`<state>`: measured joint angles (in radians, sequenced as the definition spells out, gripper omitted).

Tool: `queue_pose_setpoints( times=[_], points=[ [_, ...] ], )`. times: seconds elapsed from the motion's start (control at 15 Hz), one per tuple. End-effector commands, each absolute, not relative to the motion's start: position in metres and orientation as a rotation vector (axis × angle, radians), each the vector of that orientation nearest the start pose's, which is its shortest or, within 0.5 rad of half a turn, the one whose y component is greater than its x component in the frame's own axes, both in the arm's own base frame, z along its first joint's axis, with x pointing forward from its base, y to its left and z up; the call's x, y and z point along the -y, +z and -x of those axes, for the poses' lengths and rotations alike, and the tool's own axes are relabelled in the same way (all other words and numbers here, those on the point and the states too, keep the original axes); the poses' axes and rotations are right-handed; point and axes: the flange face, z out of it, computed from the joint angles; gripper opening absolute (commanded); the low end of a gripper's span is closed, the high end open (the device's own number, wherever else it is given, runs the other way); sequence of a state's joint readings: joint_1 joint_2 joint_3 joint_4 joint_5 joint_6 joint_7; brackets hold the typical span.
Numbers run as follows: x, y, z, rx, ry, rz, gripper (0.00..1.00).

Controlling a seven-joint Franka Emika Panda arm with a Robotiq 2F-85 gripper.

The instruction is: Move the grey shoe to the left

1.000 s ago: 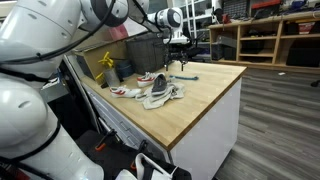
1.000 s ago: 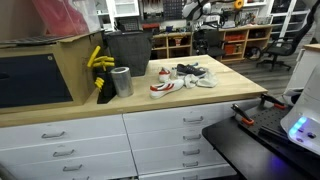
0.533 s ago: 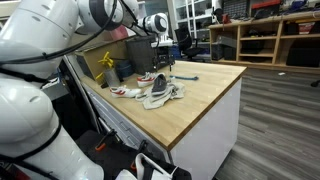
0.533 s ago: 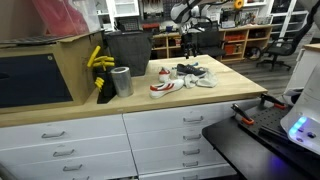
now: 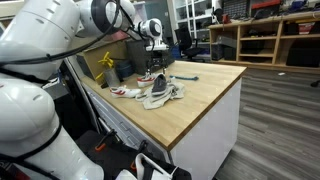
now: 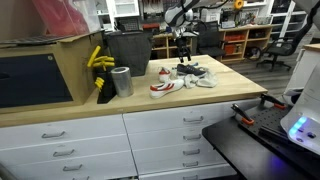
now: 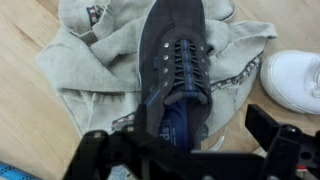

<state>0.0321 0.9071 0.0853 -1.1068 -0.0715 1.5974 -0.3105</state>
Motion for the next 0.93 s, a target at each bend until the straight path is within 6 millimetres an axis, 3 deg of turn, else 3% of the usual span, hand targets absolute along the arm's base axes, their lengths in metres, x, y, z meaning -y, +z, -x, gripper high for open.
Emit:
queue_pose_setpoints(
  times=[0.0, 0.2, 0.4, 0.6, 0.87],
  points=[
    [-0.059, 0.240, -0.717, 0.639, 0.635, 2.965, 1.00],
    [-0.045, 0.235, -0.719, 0.562, 0.621, 2.980, 1.00],
    [-0.048, 0.228, -0.722, 0.464, 0.571, 2.991, 1.00],
    [-0.069, 0.230, -0.727, 0.442, 0.509, 3.006, 1.00],
    [-0.115, 0.241, -0.729, 0.494, 0.464, 3.017, 1.00]
  ],
)
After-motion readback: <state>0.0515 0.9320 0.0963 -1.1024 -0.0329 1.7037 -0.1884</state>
